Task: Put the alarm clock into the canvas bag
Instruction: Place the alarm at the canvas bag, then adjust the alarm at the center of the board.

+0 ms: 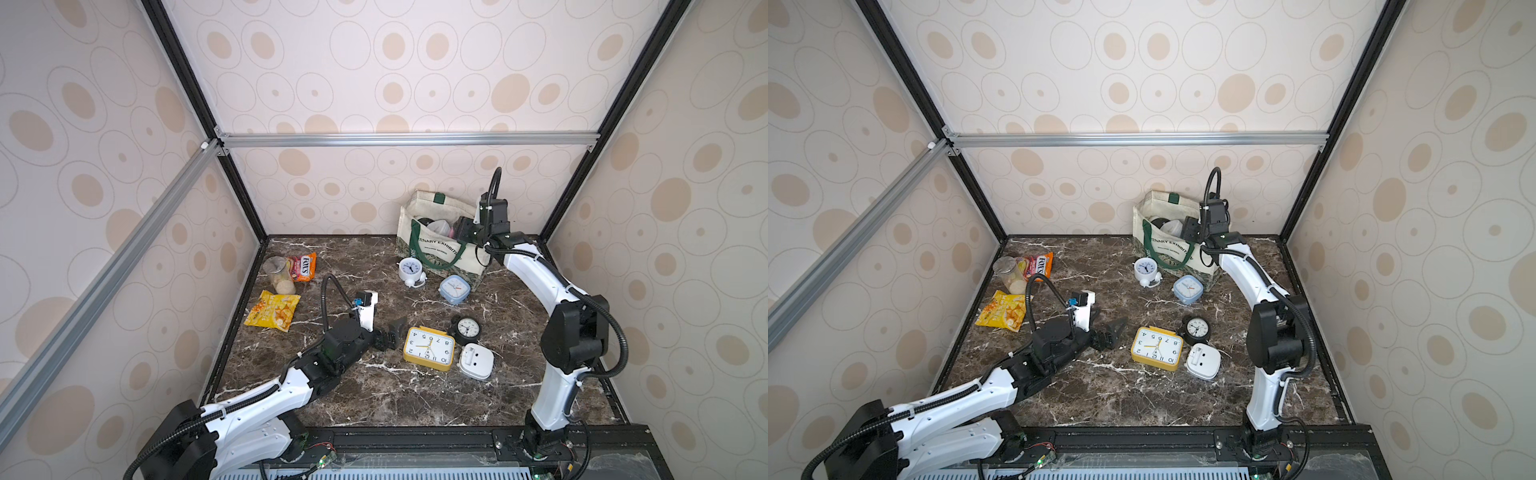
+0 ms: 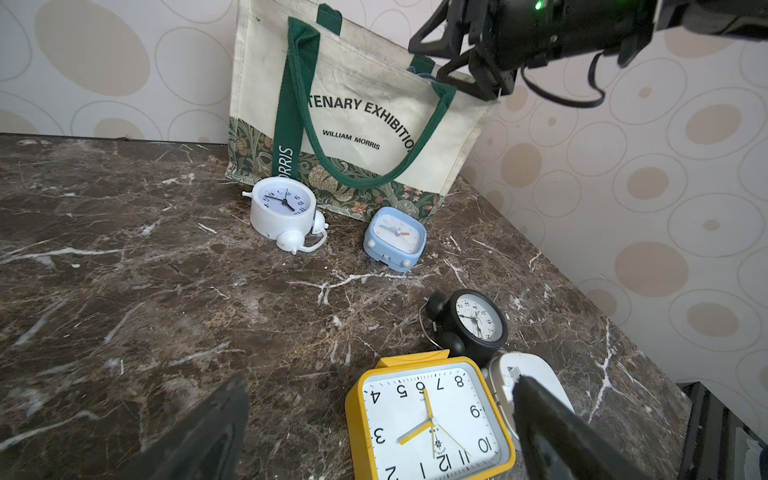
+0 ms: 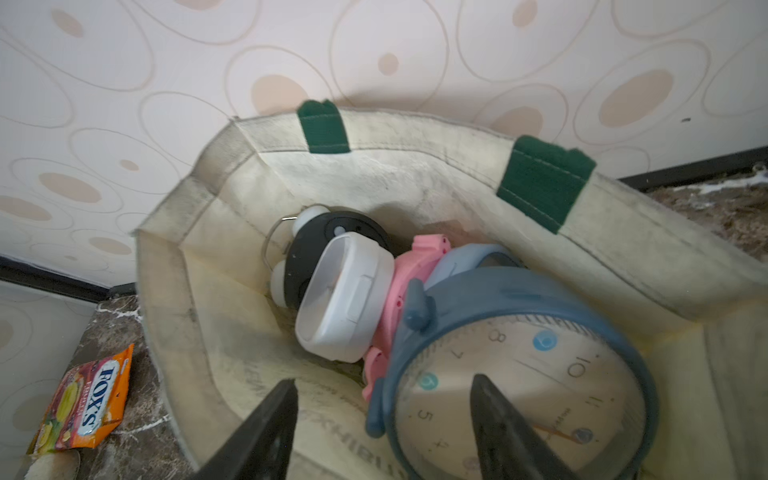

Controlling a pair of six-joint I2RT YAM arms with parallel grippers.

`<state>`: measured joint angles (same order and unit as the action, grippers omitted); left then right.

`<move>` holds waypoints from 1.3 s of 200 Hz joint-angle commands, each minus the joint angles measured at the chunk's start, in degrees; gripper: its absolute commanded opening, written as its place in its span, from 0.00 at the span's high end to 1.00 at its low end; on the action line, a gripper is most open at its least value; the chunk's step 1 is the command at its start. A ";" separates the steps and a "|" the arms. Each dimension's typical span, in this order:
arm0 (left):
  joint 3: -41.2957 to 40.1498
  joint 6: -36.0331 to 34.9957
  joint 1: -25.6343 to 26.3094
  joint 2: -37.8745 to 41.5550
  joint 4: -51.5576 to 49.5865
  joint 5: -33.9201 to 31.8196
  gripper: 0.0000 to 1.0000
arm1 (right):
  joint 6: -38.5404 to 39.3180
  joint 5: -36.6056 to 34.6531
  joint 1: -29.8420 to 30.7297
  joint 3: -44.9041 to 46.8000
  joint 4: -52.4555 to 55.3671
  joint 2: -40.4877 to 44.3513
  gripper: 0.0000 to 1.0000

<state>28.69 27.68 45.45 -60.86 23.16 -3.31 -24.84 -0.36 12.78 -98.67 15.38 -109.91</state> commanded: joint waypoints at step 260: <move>12.05 8.26 -14.99 -18.27 -7.55 7.69 0.02 | 0.58 -2.45 13.68 20.60 -10.39 -2.26 0.98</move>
<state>42.06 34.94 30.85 -81.80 14.94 4.19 -23.86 3.99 26.20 -72.73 7.09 -109.89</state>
